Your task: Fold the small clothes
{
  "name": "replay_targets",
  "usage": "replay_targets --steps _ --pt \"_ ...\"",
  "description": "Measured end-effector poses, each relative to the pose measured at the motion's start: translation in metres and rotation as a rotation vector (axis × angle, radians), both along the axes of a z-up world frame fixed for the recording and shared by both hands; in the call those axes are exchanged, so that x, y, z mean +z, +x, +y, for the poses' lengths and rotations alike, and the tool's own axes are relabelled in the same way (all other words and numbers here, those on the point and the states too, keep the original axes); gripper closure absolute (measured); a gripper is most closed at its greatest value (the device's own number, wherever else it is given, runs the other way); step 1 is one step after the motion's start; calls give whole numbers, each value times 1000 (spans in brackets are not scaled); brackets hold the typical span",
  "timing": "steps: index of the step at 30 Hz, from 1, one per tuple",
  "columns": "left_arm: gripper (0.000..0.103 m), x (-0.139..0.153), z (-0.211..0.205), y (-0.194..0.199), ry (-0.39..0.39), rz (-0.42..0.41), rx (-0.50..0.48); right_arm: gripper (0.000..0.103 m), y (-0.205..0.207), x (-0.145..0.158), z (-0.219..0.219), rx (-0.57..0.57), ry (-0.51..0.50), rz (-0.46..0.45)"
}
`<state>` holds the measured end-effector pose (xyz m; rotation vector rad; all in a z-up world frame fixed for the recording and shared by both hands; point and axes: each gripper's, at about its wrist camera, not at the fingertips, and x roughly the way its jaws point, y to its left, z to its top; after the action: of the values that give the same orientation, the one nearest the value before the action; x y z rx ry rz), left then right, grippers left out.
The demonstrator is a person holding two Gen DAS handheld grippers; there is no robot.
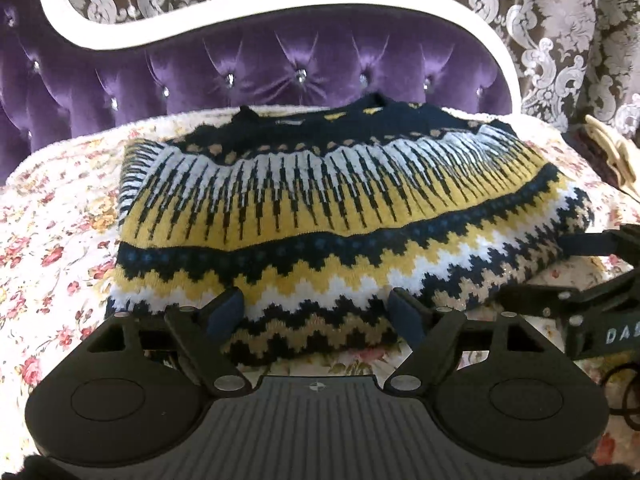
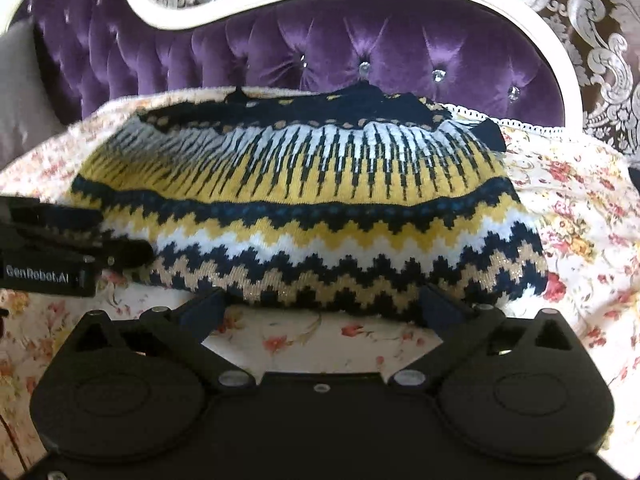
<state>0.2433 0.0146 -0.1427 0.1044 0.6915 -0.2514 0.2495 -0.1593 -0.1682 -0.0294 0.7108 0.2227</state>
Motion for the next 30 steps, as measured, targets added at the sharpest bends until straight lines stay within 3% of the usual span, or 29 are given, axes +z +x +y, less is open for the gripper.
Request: replay_targets --steps 6,10,12,15,19,22,30 --pt "23 3 0 -16 19 -2 -17 0 1 0 2 2 -7 4" --pt "22 2 -3 -32 91 -8 -53 0 1 0 3 4 -14 5" --pt "23 3 2 -38 77 -5 -59 0 1 0 2 7 -12 6" --pt "25 12 13 -41 29 19 -42 0 0 0 1 10 -5 7" --pt "25 40 31 -48 -25 -106 30 0 -1 0 -1 11 7 5" --pt "25 55 48 -33 -82 -139 110 0 -1 1 -1 10 12 5" --pt "25 33 105 50 -319 57 284 0 -1 1 0 7 8 5"
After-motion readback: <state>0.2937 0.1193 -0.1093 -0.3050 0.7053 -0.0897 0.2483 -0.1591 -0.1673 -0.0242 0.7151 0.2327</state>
